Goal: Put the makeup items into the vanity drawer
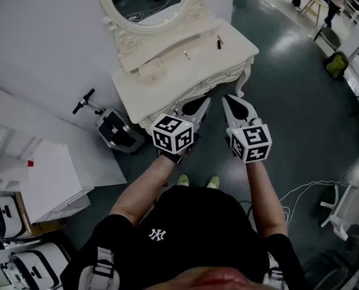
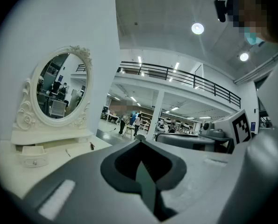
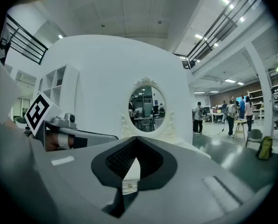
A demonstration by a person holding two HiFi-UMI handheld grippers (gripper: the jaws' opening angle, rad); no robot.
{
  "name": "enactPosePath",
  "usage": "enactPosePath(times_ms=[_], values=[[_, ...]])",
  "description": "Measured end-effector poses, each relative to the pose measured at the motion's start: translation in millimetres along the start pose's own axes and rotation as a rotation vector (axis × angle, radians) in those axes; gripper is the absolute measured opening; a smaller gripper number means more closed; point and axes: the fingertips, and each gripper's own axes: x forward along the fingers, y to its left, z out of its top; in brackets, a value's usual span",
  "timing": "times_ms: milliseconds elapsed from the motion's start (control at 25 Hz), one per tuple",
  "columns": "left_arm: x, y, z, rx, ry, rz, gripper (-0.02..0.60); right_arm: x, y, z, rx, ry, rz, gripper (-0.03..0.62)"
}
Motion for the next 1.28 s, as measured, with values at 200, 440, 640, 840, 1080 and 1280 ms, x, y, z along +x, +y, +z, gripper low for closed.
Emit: enactPosePath(times_ms=[200, 440, 640, 840, 1080, 1280], values=[[8, -8, 0, 0.002, -0.006, 0.008, 0.000, -6, -10, 0, -0.001, -0.005, 0.003, 0.020], [14, -11, -5, -0.001, -0.002, 0.042, 0.000, -16, -21, 0, 0.044, -0.029, 0.041, 0.021], [19, -11, -14, -0.005, 0.013, 0.084, 0.000, -26, -38, -5, 0.098, -0.055, 0.041, 0.023], [28, -4, -20, -0.002, 0.024, 0.107, 0.000, -26, -54, -11, 0.126, -0.061, 0.020, 0.023], [44, 12, -24, -0.012, 0.029, 0.131, 0.000, -13, -70, -18, 0.133, -0.036, 0.007, 0.023], [61, 36, -25, -0.024, 0.035, 0.127, 0.000, 15, -79, -20, 0.124, -0.016, 0.009, 0.023]])
